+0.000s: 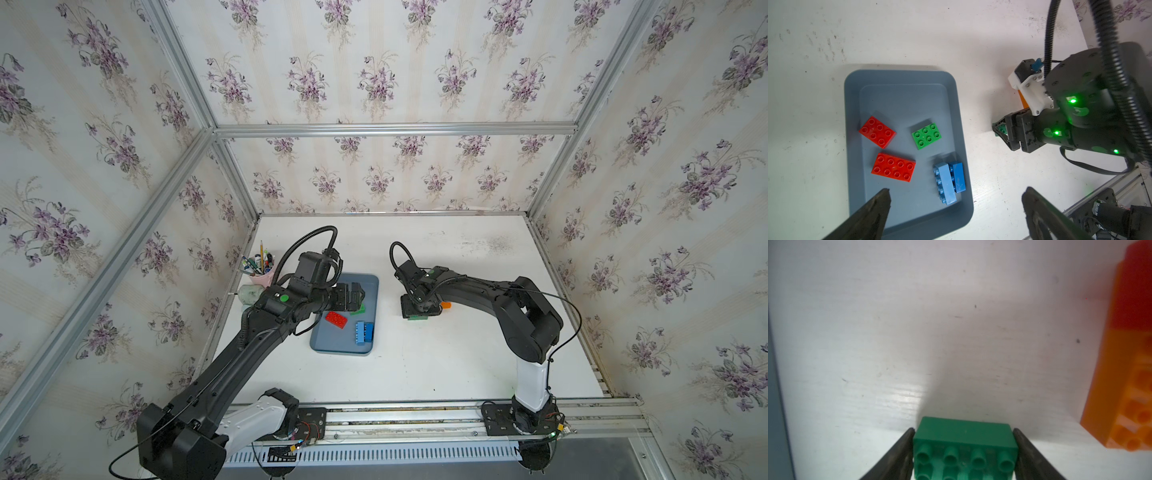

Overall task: Assemble a rectangle with lego
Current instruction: Pick up the lego brick from the center of the board, then assemble the lego brick with the lego brick.

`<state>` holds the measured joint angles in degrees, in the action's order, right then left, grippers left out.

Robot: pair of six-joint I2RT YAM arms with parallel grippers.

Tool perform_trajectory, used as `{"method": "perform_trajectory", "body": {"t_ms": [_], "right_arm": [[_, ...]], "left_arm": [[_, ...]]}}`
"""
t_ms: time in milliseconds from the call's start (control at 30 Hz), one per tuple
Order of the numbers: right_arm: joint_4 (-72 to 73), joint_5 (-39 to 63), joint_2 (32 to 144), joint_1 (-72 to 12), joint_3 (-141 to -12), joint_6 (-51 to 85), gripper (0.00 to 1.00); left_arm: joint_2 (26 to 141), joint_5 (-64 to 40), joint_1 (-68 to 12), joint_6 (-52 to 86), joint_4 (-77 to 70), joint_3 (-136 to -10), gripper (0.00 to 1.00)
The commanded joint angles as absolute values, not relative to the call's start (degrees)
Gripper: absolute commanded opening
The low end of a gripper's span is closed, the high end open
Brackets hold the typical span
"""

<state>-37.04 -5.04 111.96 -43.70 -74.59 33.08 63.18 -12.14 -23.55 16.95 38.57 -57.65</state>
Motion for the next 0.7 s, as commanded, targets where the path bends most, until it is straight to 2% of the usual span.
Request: {"method": "perform_trajectory", "body": {"t_ms": [0,167,267,333,567,667], "right_arm": [[-36.6,-5.2,112.6,-43.6,-74.3,33.9,0.66],[-37.0,-6.2,111.9,-43.5,-74.0,34.3,0.55],[-38.0,-7.2,108.6,-42.4,-73.9,32.9,0.54],[-39.3,-7.8,105.6,-40.3,-73.9,31.0,0.53],[-40.9,-8.5,99.2,-29.4,-73.3,21.4,0.52],[-40.2,-9.4,100.3,-28.9,-73.3,19.7,0.53]], "left_arm": [[62.5,-12.1,-25.3,14.5,35.7,-57.3,1.00],[61.7,-2.9,-34.8,8.6,33.2,-56.8,1.00],[60.8,1.3,-42.2,2.4,30.1,-56.1,1.00],[59.9,0.6,-45.4,-1.4,26.6,-55.2,1.00],[62.9,-3.4,-48.1,-11.0,16.7,-54.8,1.00],[65.8,-3.1,-48.2,-12.5,16.2,-54.5,1.00]]}}
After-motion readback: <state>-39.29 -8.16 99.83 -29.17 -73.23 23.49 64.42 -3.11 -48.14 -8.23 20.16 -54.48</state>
